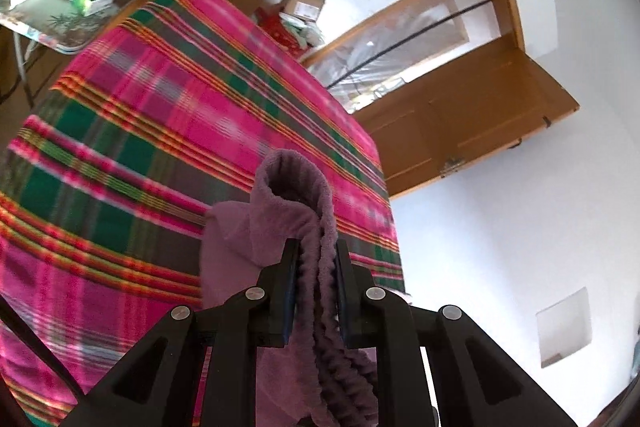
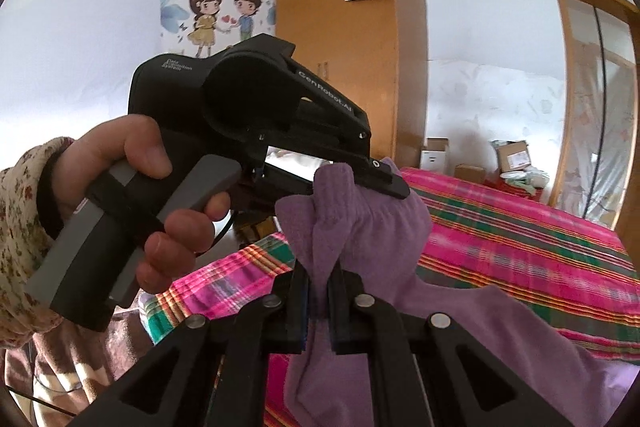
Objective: Fold clothes
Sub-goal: 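Lower the waistband onto the garment and open both grippers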
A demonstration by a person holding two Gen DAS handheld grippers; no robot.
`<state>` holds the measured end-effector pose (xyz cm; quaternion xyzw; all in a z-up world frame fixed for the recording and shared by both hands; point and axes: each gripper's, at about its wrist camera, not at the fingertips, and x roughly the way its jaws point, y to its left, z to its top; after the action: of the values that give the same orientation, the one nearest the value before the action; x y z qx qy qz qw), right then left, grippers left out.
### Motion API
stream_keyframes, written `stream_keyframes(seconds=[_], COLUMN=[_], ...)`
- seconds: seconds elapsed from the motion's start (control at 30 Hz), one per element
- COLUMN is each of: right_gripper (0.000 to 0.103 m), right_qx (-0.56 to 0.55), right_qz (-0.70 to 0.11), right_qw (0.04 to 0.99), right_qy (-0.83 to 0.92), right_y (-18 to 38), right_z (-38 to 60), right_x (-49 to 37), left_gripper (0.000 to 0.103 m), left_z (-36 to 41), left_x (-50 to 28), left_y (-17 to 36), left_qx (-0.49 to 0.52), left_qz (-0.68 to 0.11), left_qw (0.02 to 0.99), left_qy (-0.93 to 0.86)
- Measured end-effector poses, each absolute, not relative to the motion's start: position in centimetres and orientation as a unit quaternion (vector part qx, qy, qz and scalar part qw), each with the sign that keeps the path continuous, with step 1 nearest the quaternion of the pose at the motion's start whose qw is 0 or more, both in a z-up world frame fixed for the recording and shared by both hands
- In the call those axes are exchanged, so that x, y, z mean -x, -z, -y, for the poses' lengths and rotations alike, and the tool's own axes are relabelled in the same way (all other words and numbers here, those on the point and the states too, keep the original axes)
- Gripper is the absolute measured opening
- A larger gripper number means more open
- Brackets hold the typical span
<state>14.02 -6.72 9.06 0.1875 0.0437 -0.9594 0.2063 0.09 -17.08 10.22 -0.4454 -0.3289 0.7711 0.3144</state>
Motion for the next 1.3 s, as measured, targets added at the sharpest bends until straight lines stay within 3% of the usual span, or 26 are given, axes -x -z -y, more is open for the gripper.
stream_keyframes(seconds=[0.57,1.3], right_gripper=[0.007,0.008], right_qx=[-0.196,-0.272], right_qz=[-0.029,-0.004], right_qw=[0.147,0.102], right_qy=[0.969,0.957], right_y=[-8.6,-3.0], right_z=[-0.1,-6.3], right_x=[-16.1,-16.4], left_gripper=[0.017,0.017], left_z=[8.1,0.8], left_x=[-0.5,0.7], left_y=[-9.4,-2.3], left_qx=[0.471,0.542], left_qz=[0.303,0.294], left_qw=[0.360,0.351], left_qy=[-0.746,-0.705])
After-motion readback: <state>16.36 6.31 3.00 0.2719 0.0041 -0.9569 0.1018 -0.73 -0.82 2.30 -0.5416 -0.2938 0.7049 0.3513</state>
